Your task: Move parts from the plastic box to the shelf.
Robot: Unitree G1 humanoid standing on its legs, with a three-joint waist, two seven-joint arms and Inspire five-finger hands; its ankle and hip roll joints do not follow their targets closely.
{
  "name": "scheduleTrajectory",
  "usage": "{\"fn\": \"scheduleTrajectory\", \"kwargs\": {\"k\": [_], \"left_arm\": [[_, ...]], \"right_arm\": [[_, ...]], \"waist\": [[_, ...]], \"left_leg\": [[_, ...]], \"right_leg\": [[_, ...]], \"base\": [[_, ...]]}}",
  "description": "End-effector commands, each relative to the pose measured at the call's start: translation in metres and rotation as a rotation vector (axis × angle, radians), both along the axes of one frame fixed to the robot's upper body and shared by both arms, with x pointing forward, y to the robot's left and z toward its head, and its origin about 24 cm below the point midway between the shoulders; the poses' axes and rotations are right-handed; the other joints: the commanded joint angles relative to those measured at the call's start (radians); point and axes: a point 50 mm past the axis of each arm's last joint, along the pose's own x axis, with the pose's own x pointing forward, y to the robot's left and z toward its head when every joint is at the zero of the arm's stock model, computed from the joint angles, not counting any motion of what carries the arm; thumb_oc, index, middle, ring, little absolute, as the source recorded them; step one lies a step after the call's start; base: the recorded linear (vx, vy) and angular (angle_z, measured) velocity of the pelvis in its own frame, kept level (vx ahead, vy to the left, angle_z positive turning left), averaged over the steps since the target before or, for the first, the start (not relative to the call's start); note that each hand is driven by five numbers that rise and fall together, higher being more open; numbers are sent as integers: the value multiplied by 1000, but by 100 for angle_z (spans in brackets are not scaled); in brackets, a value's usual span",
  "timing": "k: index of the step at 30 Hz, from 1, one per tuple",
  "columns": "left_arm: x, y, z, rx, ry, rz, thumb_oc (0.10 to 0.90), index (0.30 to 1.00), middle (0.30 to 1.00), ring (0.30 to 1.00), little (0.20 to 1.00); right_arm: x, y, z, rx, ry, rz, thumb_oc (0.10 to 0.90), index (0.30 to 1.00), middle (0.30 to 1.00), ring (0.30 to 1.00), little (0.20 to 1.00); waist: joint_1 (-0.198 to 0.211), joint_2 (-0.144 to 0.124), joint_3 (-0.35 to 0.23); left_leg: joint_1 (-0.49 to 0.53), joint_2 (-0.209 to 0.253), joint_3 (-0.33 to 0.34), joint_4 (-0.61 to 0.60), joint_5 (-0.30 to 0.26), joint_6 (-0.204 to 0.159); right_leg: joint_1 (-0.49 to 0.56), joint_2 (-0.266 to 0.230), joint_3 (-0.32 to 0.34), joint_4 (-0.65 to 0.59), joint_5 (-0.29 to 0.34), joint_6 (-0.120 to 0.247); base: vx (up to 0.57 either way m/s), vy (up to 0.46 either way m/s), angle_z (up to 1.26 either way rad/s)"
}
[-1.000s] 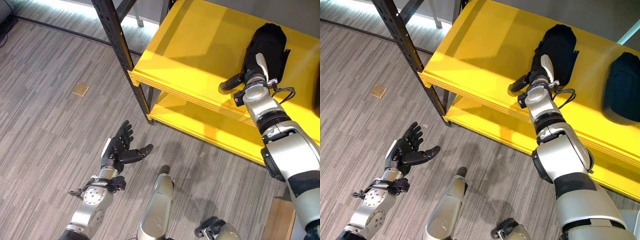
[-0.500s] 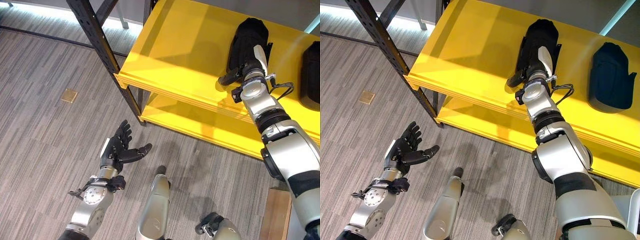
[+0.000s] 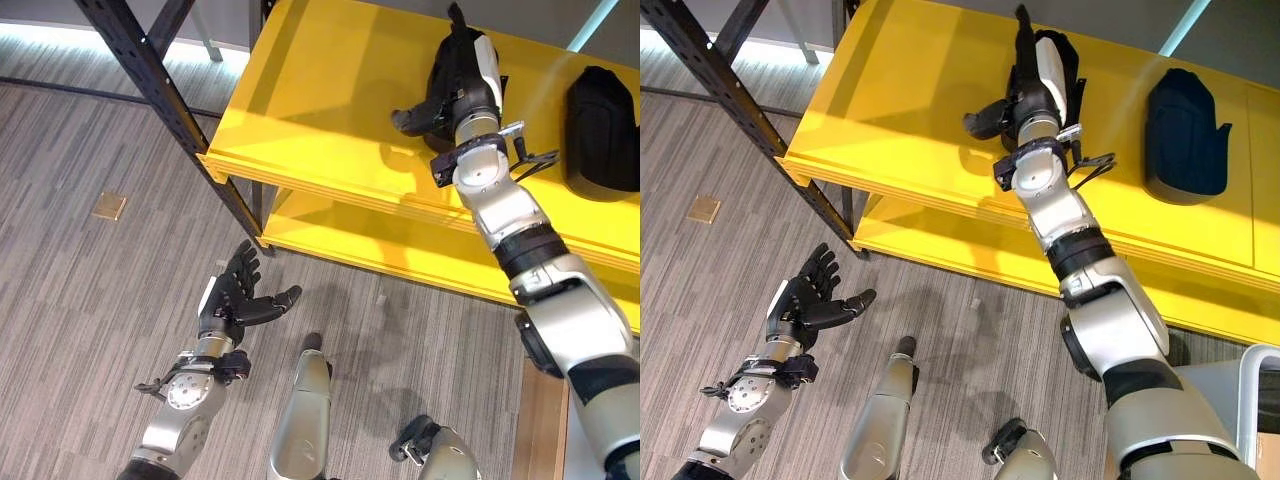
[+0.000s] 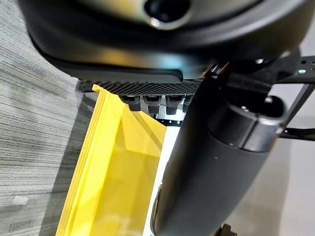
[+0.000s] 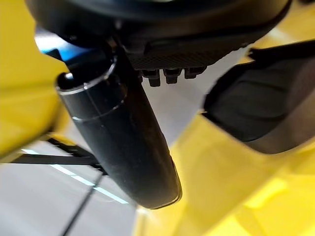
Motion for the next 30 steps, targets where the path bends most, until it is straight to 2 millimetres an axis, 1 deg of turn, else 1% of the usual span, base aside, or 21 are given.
{"fn": "scheduleTrajectory", "kwargs": {"k": [1,2,3,4,5,6,7,8,10,11,12,14,19,20,21,22,23,25,28,29,30], "left_arm": [[4,1,34,-6,-193,10,900,1000,1000,1000,1000],[3,4,32,6,-184,18,900,1000,1000,1000,1000],[2,3,32,6,-183,17,900,1000,1000,1000,1000],[0,5,29,9,-171,27,900,1000,1000,1000,1000],[-1,5,29,10,-169,27,900,1000,1000,1000,1000],[-2,5,25,13,-155,26,900,1000,1000,1000,1000],[-3,5,25,14,-153,25,900,1000,1000,1000,1000],[-5,5,20,21,-133,27,900,1000,1000,1000,1000],[-8,5,16,22,-116,29,900,1000,1000,1000,1000],[-8,5,16,22,-115,29,900,1000,1000,1000,1000],[-11,8,12,18,-102,50,900,1000,1000,1000,1000],[-15,9,8,17,-89,53,900,1000,1000,1000,1000],[-28,17,-1,-12,-73,103,900,1000,1000,1000,1000],[-33,18,-5,-29,-65,122,900,1000,1000,1000,1000],[-33,18,-6,-30,-65,121,900,1000,1000,1000,1000],[-38,19,-10,-42,-54,137,900,1000,1000,1000,1000],[-38,19,-10,-43,-54,136,900,1000,1000,1000,1000],[-45,20,-20,-75,-30,163,900,1000,1000,1000,1000],[-52,21,-26,-110,-13,207,900,1000,1000,1000,1000],[-51,20,-27,-117,-15,210,900,1000,1000,1000,1000],[-51,20,-28,-128,-12,218,900,1000,1000,1000,1000]], "right_arm": [[-24,-2,52,24,-300,21,900,1000,1000,1000,1000],[-31,-1,45,-10,-318,42,900,1000,1000,1000,1000],[-31,-1,45,-10,-316,41,900,1000,1000,1000,1000],[-40,1,30,28,-320,97,900,1000,1000,1000,1000],[-40,1,29,28,-318,96,900,1000,1000,1000,1000],[-47,1,12,85,-299,148,900,1000,1000,1000,1000],[-47,0,11,86,-297,147,900,1000,1000,1000,1000],[-58,-3,-8,123,-269,195,900,1000,1000,1000,1000],[-67,-3,-29,162,-228,250,900,1000,1000,1000,1000],[-68,-3,-30,162,-227,250,900,1000,1000,1000,1000],[-82,-5,-51,206,-187,316,900,1000,1000,1000,1000],[-93,-4,-66,223,-147,373,900,1000,1000,1000,1000],[-120,-16,-96,310,-63,481,900,1000,1000,1000,1000],[-130,-27,-103,341,-40,496,900,1000,1000,1000,1000],[-130,-27,-103,341,-39,496,900,1000,1000,1000,1000],[-138,-36,-115,364,15,513,900,1000,1000,1000,1000],[-138,-37,-115,364,16,513,900,1000,1000,1000,1000],[-152,-47,-127,394,67,529,900,1000,1000,1000,1000],[-158,-50,-137,428,110,531,900,1000,1000,1000,1000],[-156,-49,-142,463,130,536,900,1000,1000,1000,1000],[-156,-50,-146,487,144,528,900,1000,1000,1000,1000]], "waist": [[-15,-17,-30],[-24,-18,-29],[-23,-18,-30],[-35,-21,-28],[-33,-21,-30],[-45,-24,-29],[-43,-25,-31],[-60,-30,-36],[-78,-35,-38],[-76,-35,-39],[-102,-42,-46],[-117,-48,-59],[-162,-55,-88],[-182,-51,-98],[-179,-47,-102],[-198,-43,-108],[-196,-38,-111],[-215,-25,-120],[-219,-15,-134],[-209,-8,-133],[-208,-11,-132]], "left_leg": [[-72,-7,-2,-12,61,33],[-63,4,1,-19,65,33],[-62,5,2,-19,65,32],[-47,22,9,-27,70,31],[-45,23,10,-29,70,31],[-34,40,12,-39,79,27],[-32,41,13,-40,79,27],[-14,62,17,-58,90,21],[10,84,26,-82,104,18],[12,85,28,-84,104,18],[51,122,46,-124,124,15],[93,153,68,-174,146,10],[214,232,125,-347,234,-4],[256,253,145,-410,272,-14],[256,258,146,-417,277,-14],[284,282,159,-454,327,-29],[283,287,160,-460,332,-30],[315,320,185,-517,418,-48],[339,324,183,-550,460,-43],[324,301,128,-530,486,-42],[311,267,102,-501,464,-33]], "right_leg": [[139,56,42,-8,-72,-47],[138,61,49,-15,-76,-50],[139,61,49,-15,-76,-50],[138,69,62,-23,-78,-54],[138,69,63,-24,-77,-54],[138,78,69,-32,-80,-58],[139,79,70,-34,-79,-59],[142,92,77,-45,-81,-61],[142,104,90,-54,-79,-62],[142,104,92,-55,-78,-62],[141,121,115,-73,-72,-61],[141,136,133,-88,-69,-61],[122,183,197,-108,-59,-67],[113,204,214,-107,-63,-72],[110,209,214,-111,-57,-74],[98,229,225,-96,-65,-84],[95,235,226,-100,-61,-86],[79,273,239,-99,-62,-104],[88,300,266,-171,-32,-113],[86,306,278,-199,-7,-114],[96,301,280,-241,12,-115]], "base": [[-30,-28,-13],[-90,8,-11],[-42,-48,-10],[-21,-27,-22],[-45,-64,-20],[-24,-41,-32],[-43,-80,-40],[-29,-60,-39],[-34,-54,-27],[-30,-51,-31],[-18,-60,-40],[-9,-63,-40],[-21,-83,-64],[-23,-113,-37],[-30,-169,-59],[-21,-93,-67],[-34,-147,-44],[-49,-212,-22],[-35,-160,-38],[-74,-73,-52],[-75,-78,-50]]}}
